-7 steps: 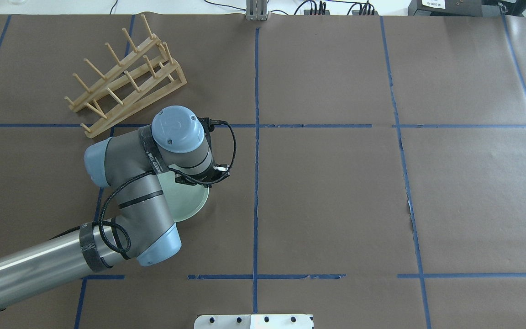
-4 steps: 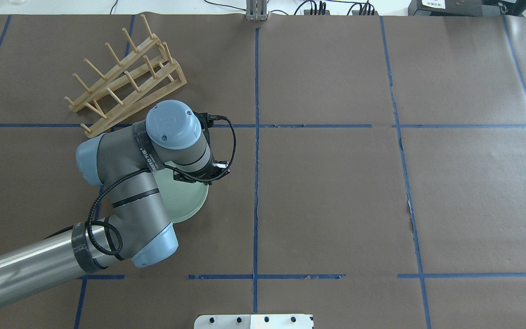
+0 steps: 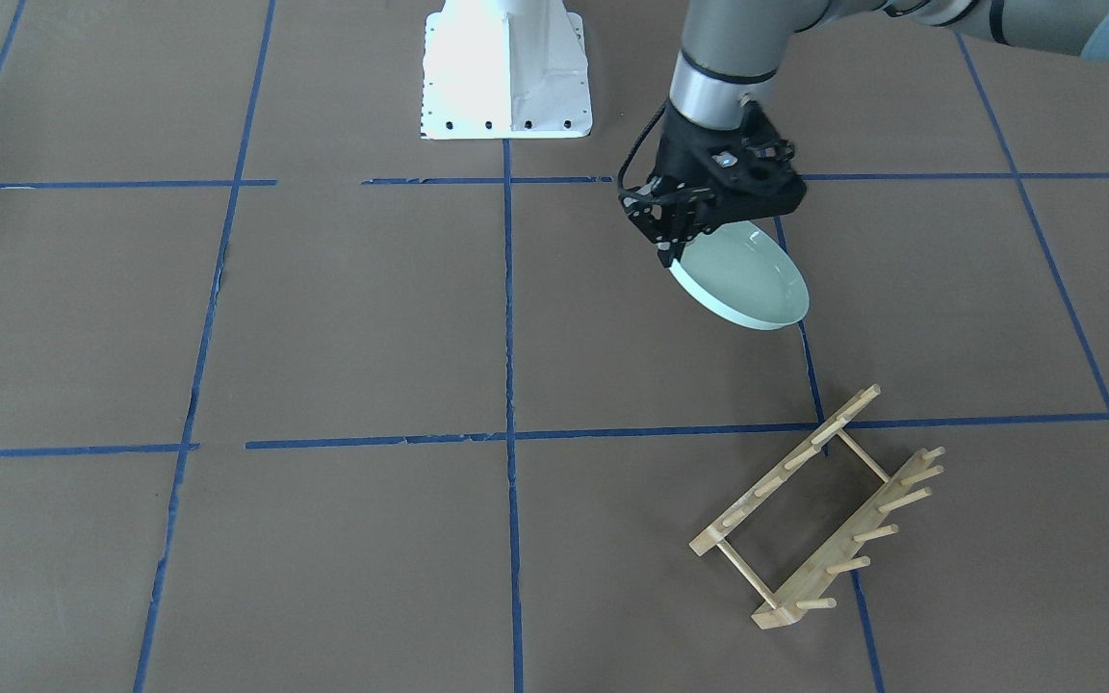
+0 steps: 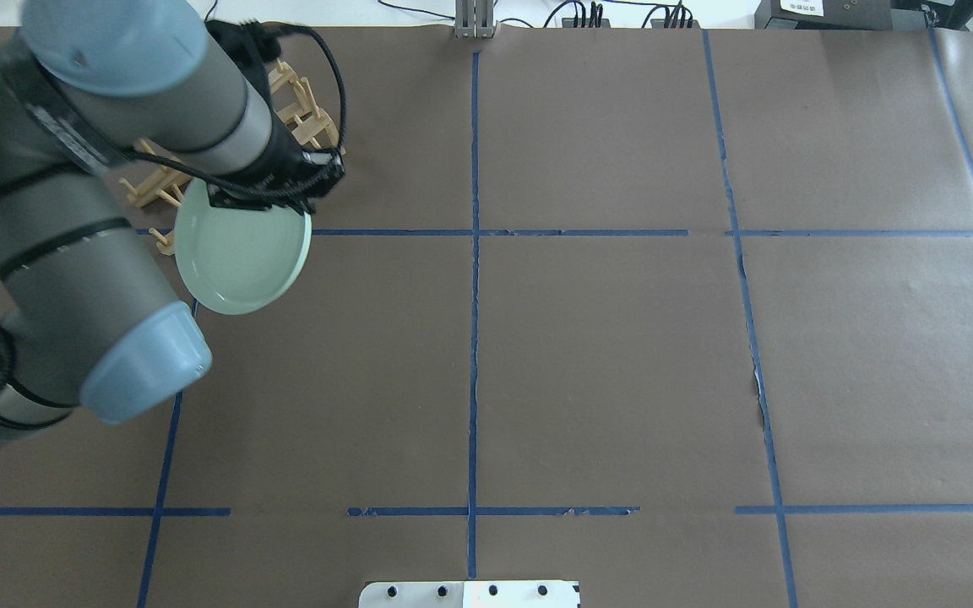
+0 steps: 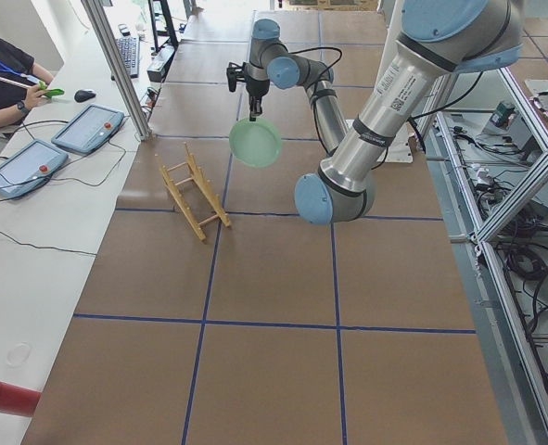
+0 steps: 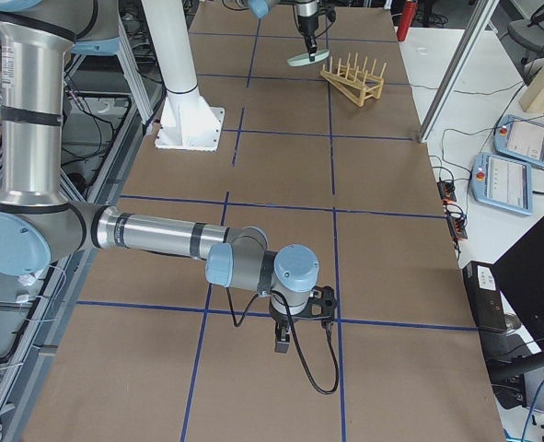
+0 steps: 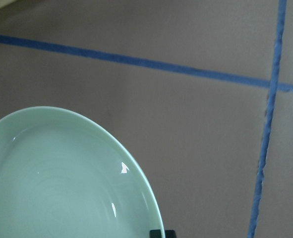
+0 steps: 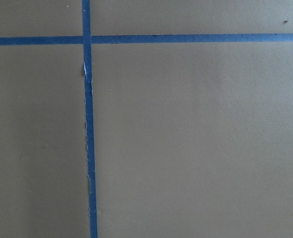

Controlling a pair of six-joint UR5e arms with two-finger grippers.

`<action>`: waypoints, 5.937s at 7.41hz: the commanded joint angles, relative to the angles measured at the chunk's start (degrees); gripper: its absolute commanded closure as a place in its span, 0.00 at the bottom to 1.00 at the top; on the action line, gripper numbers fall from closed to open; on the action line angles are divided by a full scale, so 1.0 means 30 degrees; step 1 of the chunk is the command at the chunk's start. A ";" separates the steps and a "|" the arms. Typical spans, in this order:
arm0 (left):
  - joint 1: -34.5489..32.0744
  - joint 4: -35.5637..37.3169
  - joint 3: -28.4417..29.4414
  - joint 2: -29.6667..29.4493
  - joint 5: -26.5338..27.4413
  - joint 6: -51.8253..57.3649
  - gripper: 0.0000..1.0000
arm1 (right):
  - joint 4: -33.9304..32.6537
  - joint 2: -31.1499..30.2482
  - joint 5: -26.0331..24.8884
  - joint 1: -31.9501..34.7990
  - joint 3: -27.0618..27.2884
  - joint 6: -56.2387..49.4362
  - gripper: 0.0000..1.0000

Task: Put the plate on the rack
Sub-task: 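Lift the plate with the left gripper and tilt it upright, then carry the upright plate with the left gripper over the rack pegs, then lower the plate between the rack pegs with the left gripper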

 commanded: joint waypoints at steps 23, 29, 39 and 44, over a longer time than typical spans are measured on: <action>-0.4821 -3.5869 1.4779 0.1746 0.2034 -1.0984 1.00 | 0.0001 0.0001 0.0000 -0.0007 0.0000 -0.0029 0.00; -0.3943 -3.5869 1.5161 0.1862 0.2121 -1.0661 1.00 | 0.0001 0.0001 0.0000 0.0022 0.0000 -0.0029 0.00; -0.3736 -3.5694 1.6568 0.1775 0.2267 -1.0661 0.01 | 0.0001 0.0001 0.0000 0.0022 0.0000 0.0000 0.00; -0.3734 -3.3129 1.5929 0.1892 0.2240 -0.6868 0.00 | 0.0001 0.0001 0.0000 -0.0007 0.0000 0.0000 0.00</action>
